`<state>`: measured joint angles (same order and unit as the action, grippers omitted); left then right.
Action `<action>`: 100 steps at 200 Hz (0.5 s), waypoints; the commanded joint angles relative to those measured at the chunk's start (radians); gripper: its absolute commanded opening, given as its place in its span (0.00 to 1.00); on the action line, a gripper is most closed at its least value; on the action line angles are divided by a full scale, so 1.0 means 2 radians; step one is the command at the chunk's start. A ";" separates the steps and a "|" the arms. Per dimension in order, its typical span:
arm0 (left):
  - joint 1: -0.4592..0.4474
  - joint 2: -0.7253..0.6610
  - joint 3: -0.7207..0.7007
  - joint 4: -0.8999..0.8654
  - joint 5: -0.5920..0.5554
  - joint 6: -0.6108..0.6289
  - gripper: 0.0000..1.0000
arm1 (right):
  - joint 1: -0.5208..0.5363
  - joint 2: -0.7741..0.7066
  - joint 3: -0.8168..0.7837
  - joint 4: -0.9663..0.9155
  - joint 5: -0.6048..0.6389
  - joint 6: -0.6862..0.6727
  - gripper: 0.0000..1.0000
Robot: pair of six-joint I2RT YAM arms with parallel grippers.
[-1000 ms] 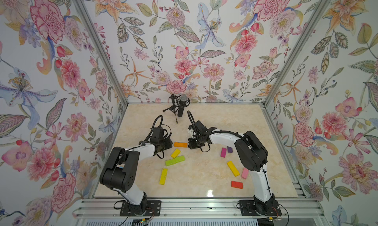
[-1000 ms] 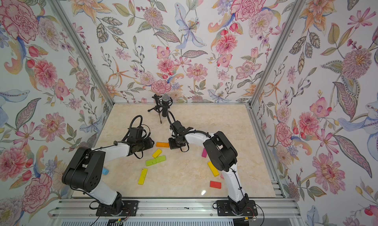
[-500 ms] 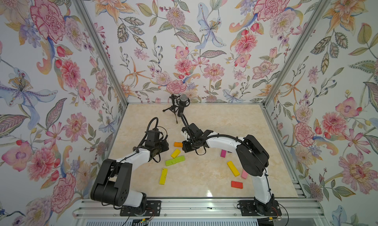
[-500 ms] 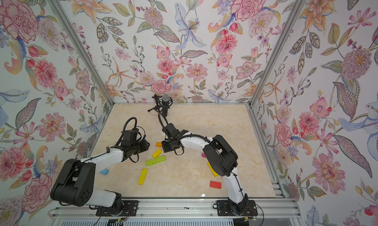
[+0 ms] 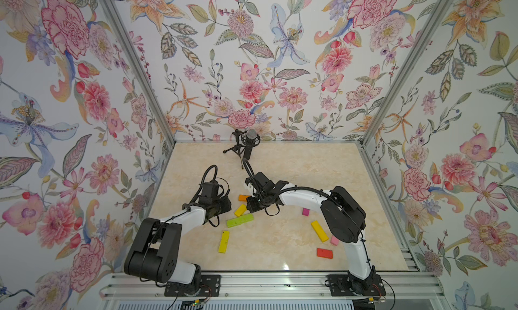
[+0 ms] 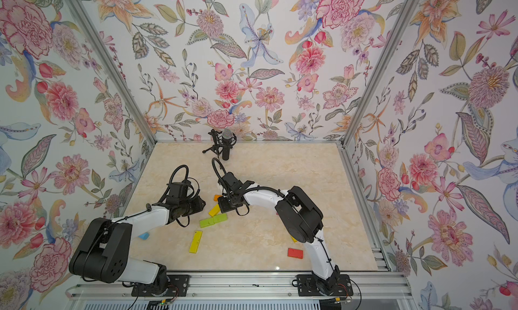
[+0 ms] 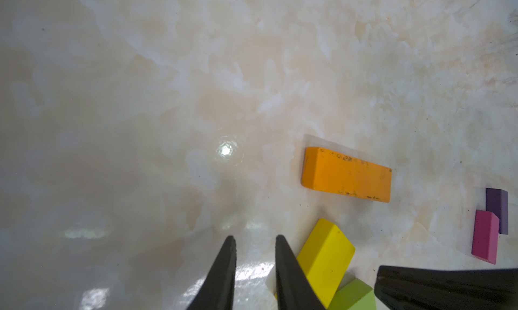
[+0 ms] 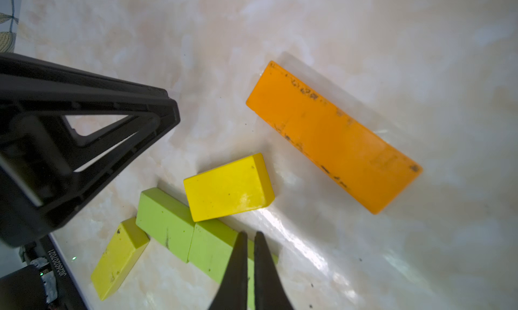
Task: Assemble the letter p with building blocks
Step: Assemble the building block at the center of the board.
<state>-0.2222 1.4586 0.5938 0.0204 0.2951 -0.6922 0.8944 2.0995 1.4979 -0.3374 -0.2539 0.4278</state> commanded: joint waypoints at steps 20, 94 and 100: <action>0.003 0.010 -0.014 0.013 0.017 0.011 0.28 | 0.002 0.023 0.000 -0.002 -0.004 0.007 0.08; 0.003 0.008 -0.032 0.030 0.030 0.011 0.27 | 0.003 0.049 0.022 -0.003 -0.021 0.012 0.08; 0.003 0.004 -0.035 0.031 0.030 0.010 0.26 | 0.004 0.052 0.026 -0.003 -0.021 0.013 0.08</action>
<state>-0.2222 1.4811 0.5529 0.0662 0.3386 -0.6884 0.8948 2.1597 1.5093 -0.3332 -0.2779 0.4347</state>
